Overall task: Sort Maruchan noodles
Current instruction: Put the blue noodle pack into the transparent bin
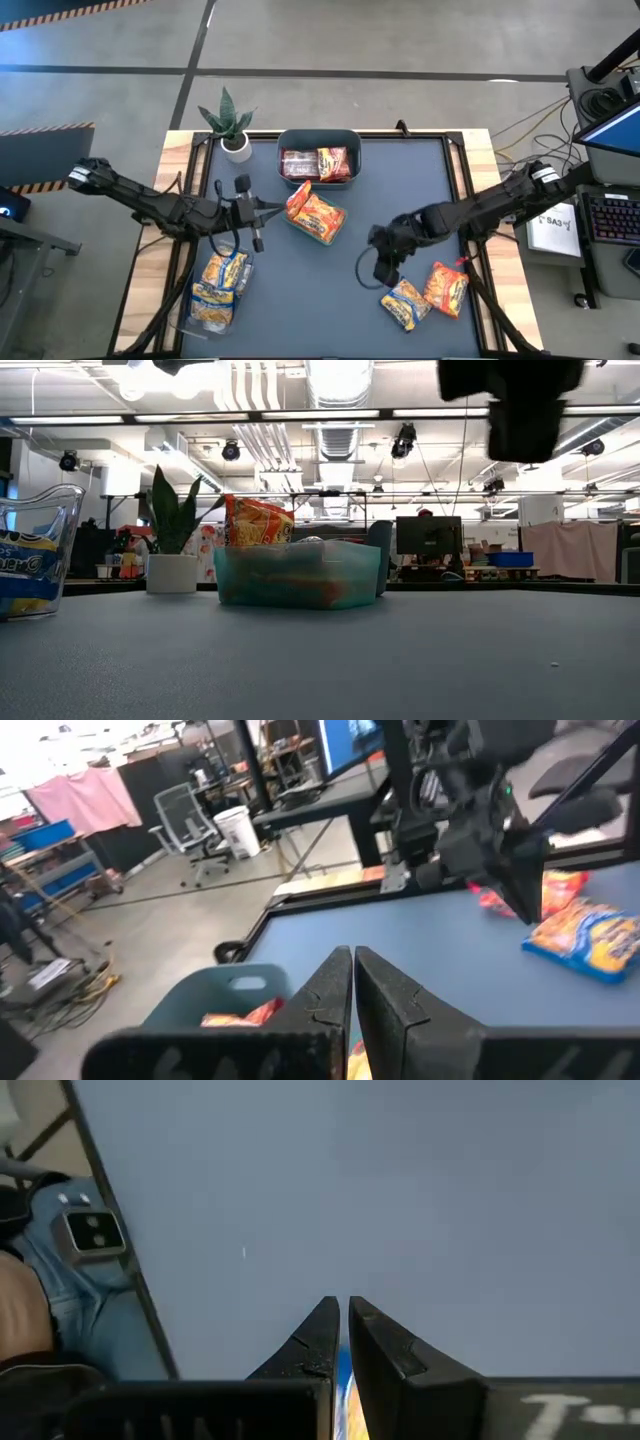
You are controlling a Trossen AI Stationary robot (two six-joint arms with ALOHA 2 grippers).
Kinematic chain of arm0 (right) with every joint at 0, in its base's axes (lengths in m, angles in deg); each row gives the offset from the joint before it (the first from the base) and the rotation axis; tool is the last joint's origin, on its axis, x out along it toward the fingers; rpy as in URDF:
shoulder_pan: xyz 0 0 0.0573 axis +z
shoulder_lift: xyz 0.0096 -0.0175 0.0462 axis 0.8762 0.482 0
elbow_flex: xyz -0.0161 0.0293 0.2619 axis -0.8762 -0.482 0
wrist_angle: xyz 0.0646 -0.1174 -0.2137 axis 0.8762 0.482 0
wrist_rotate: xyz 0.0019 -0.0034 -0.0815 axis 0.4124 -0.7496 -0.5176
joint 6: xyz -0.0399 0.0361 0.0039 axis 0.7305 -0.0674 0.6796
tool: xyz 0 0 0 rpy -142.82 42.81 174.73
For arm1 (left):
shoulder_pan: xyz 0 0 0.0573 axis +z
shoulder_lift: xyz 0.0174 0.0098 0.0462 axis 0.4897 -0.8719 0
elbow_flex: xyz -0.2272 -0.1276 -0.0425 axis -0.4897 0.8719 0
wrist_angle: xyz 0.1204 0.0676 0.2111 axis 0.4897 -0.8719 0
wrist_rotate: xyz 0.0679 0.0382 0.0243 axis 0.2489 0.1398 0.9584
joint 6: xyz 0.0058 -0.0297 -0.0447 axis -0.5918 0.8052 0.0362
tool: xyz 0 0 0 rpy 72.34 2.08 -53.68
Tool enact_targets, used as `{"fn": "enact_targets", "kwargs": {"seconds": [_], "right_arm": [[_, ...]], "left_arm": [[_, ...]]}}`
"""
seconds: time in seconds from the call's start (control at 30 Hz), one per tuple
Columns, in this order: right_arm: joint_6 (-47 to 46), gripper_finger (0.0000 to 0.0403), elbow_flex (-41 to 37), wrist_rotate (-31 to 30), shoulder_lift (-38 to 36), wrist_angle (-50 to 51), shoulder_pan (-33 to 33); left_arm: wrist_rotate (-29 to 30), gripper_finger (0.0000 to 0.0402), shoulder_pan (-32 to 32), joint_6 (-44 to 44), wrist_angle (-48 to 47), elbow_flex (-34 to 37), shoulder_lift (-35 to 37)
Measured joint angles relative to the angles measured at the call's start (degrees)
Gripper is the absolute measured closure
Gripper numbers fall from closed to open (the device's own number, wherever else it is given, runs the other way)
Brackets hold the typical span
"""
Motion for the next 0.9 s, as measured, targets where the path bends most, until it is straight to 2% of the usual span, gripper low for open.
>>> {"fn": "enact_targets", "kwargs": {"seconds": [0.3,0.47,0.53,0.9], "right_arm": [[-19.8,0.0385,0.8,0.52,2.01,2.33,11.43],[-26.28,0.0385,3.11,0.95,6.7,9.82,16.26],[-25.08,0.0385,4.14,1.49,9.29,13.14,17.61],[-11.07,0.0385,5.34,0.93,19.13,13.88,20.04]], "left_arm": [[0.04,0.0402,-4.15,0.0,6.59,-0.01,-3.75],[0.15,0.0402,-5.36,0.2,7.04,-0.77,-4.61],[0.11,0.0402,-5.65,0.19,7.45,-1.31,-4.92],[0.17,0.0402,-6.36,-0.68,7.15,-1.97,-5.5]]}}
